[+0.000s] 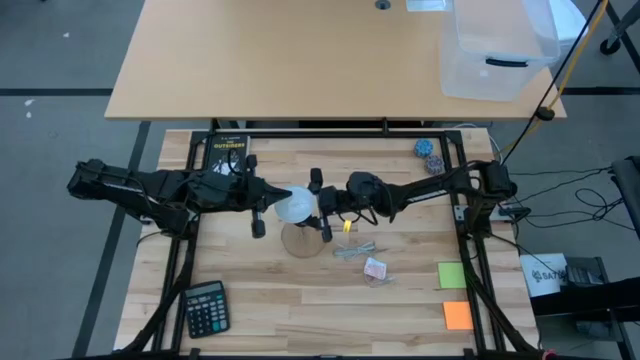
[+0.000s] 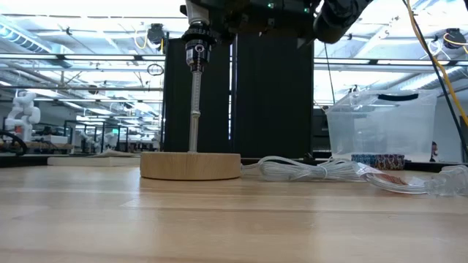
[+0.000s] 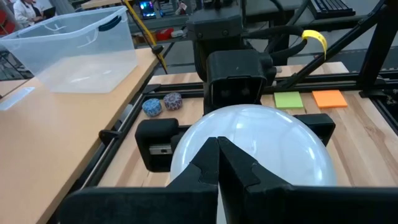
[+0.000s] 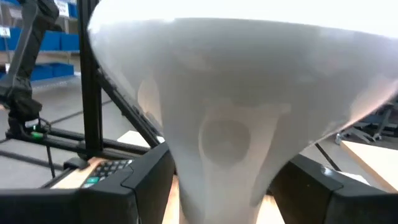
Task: Screw lightbulb
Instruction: Insert the lightbulb into the lamp socket
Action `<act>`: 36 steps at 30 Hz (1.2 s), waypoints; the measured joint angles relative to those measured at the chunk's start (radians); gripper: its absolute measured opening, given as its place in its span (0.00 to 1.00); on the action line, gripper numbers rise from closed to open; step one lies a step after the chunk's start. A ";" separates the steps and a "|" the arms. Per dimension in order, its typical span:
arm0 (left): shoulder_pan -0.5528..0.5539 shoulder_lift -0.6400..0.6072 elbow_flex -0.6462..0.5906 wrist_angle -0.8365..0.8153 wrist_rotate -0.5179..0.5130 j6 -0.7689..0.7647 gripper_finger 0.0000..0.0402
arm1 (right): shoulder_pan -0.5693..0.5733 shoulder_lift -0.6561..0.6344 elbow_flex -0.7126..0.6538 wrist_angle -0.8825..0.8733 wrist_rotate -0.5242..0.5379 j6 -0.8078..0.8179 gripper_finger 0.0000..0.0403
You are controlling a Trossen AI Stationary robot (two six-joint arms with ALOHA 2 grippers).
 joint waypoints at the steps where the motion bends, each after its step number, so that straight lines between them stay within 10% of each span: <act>1: 0.000 0.000 0.000 0.002 0.000 0.000 0.00 | 0.001 -0.007 0.000 -0.018 0.000 -0.004 0.58; 36: 0.003 0.042 -0.001 0.069 -0.006 -0.003 0.00 | 0.014 -0.095 0.001 -0.252 0.051 -0.053 0.58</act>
